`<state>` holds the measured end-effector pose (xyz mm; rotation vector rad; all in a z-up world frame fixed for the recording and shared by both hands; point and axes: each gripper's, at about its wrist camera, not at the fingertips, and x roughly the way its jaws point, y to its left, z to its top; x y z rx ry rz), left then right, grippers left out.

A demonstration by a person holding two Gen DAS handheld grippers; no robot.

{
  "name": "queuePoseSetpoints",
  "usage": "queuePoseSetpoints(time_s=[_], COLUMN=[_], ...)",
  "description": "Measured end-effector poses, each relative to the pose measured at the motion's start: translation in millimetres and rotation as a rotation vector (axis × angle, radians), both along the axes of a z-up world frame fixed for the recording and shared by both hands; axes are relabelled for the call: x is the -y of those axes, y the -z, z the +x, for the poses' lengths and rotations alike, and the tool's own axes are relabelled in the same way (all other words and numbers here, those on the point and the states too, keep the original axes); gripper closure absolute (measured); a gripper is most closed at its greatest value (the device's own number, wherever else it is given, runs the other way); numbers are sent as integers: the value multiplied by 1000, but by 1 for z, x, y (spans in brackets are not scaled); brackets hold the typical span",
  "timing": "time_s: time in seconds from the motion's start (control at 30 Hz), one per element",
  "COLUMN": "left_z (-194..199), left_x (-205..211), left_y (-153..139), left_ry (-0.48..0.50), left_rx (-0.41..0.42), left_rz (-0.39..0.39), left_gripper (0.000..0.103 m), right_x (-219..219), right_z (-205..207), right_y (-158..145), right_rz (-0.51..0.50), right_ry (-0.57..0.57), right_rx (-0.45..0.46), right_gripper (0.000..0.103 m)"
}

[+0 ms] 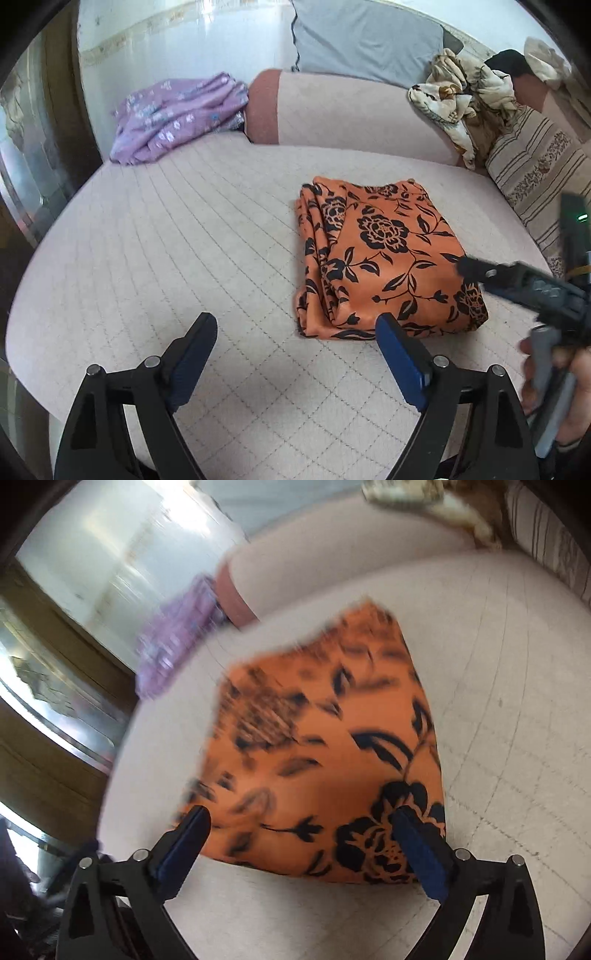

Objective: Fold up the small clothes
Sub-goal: 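Open both grippers and withdraw them from the folded blouse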

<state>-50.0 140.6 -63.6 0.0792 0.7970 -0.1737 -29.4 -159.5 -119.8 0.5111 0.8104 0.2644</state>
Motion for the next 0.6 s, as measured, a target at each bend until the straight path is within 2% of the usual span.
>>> queuePoseSetpoints(time_s=[0.1,0.23,0.4,0.6], left_z=[-7,-14,-18,-19], left_x=[3,10,17,19], left_y=[-3,-4,-4,-7], left_ry=[-5,-18,-25,-41], left_rx=[11,21,29,29], left_rz=[1,28,57,53], left_gripper=[15,15,15,15], right_x=[4,2,-9,-26], right_z=[-30,-64,-80,-93], right_y=[-16,-14,-6,-17], right_rz=[-67,-134,-247,-351], right_ry=[52,87,74,59], right_rx=[63,64,26,49], right_gripper=[3,3,3,3])
